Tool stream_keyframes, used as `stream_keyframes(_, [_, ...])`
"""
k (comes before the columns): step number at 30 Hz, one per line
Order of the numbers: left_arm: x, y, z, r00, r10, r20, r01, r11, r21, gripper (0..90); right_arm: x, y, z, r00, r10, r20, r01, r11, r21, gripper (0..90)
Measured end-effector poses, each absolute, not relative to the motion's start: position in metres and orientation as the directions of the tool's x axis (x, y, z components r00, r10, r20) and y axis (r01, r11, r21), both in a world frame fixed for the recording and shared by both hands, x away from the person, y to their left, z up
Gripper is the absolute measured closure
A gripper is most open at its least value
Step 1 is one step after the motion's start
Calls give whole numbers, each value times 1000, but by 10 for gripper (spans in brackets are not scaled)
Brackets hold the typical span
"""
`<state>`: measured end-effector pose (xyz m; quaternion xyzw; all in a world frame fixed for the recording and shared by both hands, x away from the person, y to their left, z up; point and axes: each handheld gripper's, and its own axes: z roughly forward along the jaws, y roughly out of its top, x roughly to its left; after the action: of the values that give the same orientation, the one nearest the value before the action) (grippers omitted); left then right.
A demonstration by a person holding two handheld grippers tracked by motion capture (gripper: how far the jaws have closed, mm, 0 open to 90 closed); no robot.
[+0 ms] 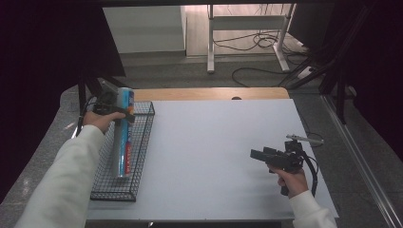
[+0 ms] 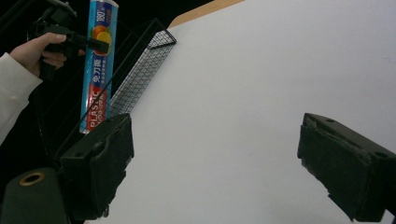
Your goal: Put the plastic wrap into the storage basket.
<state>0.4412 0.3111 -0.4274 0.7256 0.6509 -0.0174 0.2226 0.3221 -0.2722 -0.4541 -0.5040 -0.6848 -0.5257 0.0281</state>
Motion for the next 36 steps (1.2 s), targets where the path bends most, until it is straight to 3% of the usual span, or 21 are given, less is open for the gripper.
stream_keyframes(10, [452, 302, -442, 159, 940, -302, 957, -71, 283, 319, 322, -276, -456, -482, 673, 561, 720, -61, 691, 110])
stream_keyframes(16, [439, 308, -419, 171, 940, -296, 956, -85, 281, 321, 323, -275, -456, -482, 671, 564, 720, -63, 691, 110])
stream_keyframes(25, [405, 315, -388, 203, 957, -206, 952, -144, 268, 322, 324, -273, -452, -487, 667, 564, 712, -70, 699, 111])
stream_keyframes(36, [424, 305, -413, 197, 960, -196, 958, -146, 248, 321, 326, -272, -452, -489, 675, 553, 710, -61, 702, 111])
